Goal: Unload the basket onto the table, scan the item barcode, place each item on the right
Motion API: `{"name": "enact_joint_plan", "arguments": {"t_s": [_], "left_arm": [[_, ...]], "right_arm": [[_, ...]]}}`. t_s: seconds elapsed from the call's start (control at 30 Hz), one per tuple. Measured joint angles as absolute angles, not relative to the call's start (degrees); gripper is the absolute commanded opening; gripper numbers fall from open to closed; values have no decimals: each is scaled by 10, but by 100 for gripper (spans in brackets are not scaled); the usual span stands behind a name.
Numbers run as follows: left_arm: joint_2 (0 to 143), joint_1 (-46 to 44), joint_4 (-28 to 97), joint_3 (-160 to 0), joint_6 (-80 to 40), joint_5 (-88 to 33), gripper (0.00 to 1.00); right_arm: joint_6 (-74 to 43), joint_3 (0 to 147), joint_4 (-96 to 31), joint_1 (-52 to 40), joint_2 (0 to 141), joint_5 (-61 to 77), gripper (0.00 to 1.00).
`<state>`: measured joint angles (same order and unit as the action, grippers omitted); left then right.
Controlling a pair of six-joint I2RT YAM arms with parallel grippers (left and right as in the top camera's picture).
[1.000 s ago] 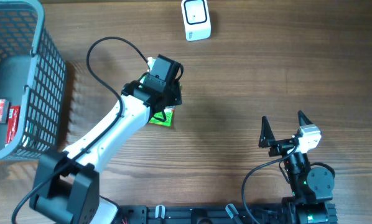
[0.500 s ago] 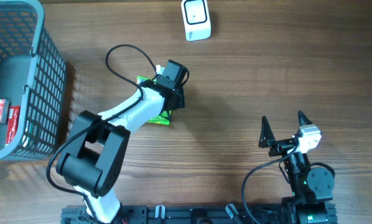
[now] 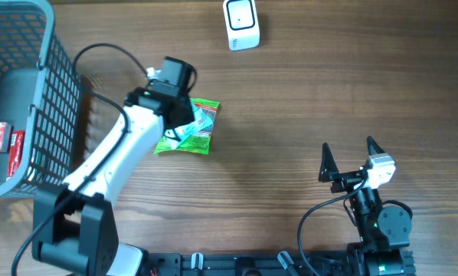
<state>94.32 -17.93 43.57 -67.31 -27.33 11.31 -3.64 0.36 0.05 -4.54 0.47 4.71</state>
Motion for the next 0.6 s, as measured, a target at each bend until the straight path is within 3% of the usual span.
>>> {"name": "enact_joint_plan", "arguments": {"t_s": [0.27,0.6], "left_arm": [[1017,-97,415,-667,-273,122,32],[1073,-117,377,-656,-273,11,28]], "right_arm": [[-37,4,1,-45,5,47,100],[-37,4,1,-45,5,47,100]]}}
